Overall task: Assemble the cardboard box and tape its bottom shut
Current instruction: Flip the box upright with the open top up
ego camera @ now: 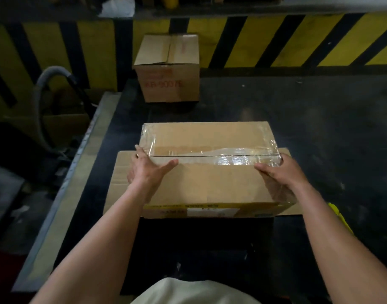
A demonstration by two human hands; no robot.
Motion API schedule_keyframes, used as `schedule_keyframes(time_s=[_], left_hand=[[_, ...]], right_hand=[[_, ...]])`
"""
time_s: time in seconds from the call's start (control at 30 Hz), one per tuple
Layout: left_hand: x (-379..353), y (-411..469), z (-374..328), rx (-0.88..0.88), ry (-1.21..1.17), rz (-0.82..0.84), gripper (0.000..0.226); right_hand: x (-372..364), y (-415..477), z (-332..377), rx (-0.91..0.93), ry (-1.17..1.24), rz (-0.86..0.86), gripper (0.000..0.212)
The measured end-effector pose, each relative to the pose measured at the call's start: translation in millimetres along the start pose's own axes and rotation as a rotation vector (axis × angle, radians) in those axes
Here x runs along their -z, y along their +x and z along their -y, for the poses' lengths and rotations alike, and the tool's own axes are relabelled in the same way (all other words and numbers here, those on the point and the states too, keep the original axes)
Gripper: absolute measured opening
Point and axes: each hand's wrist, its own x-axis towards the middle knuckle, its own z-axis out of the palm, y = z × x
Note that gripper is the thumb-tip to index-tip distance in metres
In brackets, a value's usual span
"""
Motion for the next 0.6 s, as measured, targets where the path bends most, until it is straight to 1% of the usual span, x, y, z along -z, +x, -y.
schedule_keyframes(time_s=[0.07, 0.13, 0.17, 0.23, 0.3, 0.37, 0.47, 0.5, 0.53, 0.6], left_hand=[[2.7, 7.5, 1.1, 0.039, -0.07, 0.029, 0.146], [5.7, 13.4, 2.5, 0.049, -0.165, 0.029, 0.145], [7.7, 13.8, 1.5, 0.036, -0.194, 0.031, 0.136], [13.4, 12.8, -2.9, -0.019, -0.22, -0.012, 0.106], [20.3, 14.6, -7.2, -0.086, -0.273, -0.071, 0.09], [31.6, 19.0, -13.7, -0.157, -0.353, -0.124, 0.089], [55.9, 30.2, -25.3, -0.236, -0.485, -0.2, 0.109], [63.8, 32.7, -30.1, -0.244, -0.527, -0.209, 0.111], [71.7, 34.9, -35.1, -0.236, -0.547, -0.214, 0.108], [85.5, 33.4, -46.0, -0.237, -0.579, -0.215, 0.096]], right_hand=[[0.4, -3.4, 5.2, 0.009, 0.044, 0.004, 0.067], [-0.1, -3.0, 6.5, 0.017, 0.059, -0.019, 0.065], [-0.6, -3.4, 7.7, 0.019, 0.058, -0.022, 0.066], [0.2, -2.9, 12.8, 0.026, 0.073, -0.047, 0.069], [3.7, 1.3, 19.5, 0.03, 0.129, -0.078, 0.08], [10.2, 4.2, 30.9, 0.058, 0.165, -0.107, 0.088], [18.7, 7.5, 47.6, 0.107, 0.222, -0.165, 0.097], [20.2, 8.4, 51.7, 0.131, 0.24, -0.181, 0.098], [21.2, 10.2, 54.6, 0.161, 0.25, -0.197, 0.097], [25.2, 12.1, 60.0, 0.23, 0.328, -0.158, 0.098]])
